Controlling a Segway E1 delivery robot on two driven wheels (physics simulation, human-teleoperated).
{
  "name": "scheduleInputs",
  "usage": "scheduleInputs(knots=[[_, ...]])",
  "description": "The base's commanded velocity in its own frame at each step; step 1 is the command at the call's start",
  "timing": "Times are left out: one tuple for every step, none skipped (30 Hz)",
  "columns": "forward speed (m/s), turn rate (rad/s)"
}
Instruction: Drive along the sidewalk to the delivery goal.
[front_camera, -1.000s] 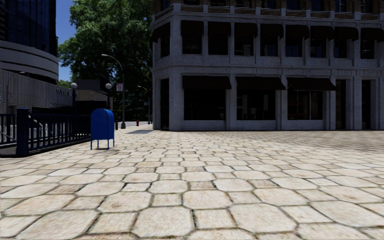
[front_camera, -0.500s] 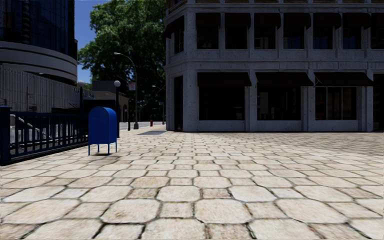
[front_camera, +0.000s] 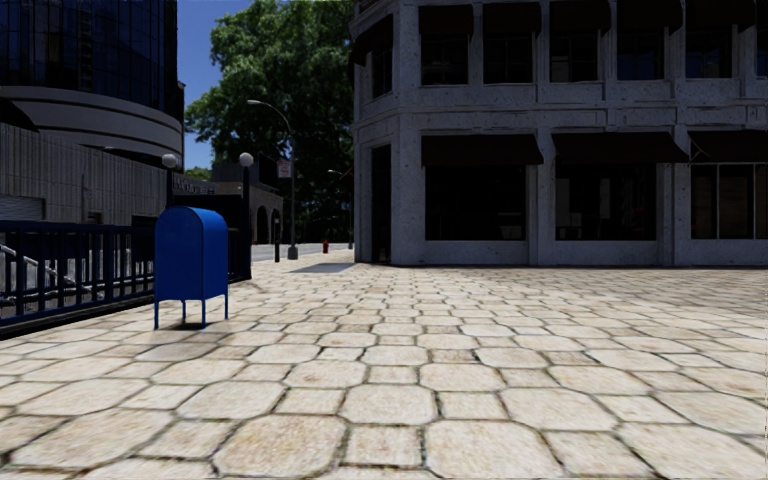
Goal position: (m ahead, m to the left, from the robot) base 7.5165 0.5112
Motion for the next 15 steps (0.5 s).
scheduleInputs(knots=[[2.0,0.32],[2.0,0.32],[2.0,0.32],[2.0,0.32],[2.0,0.32],[2.0,0.32],[2.0,0.32],[2.0,0.32],[2.0,0.32],[2.0,0.33],[2.0,0.33],[2.0,0.36],[2.0,0.36],[2.0,0.38],[2.0,0.38]])
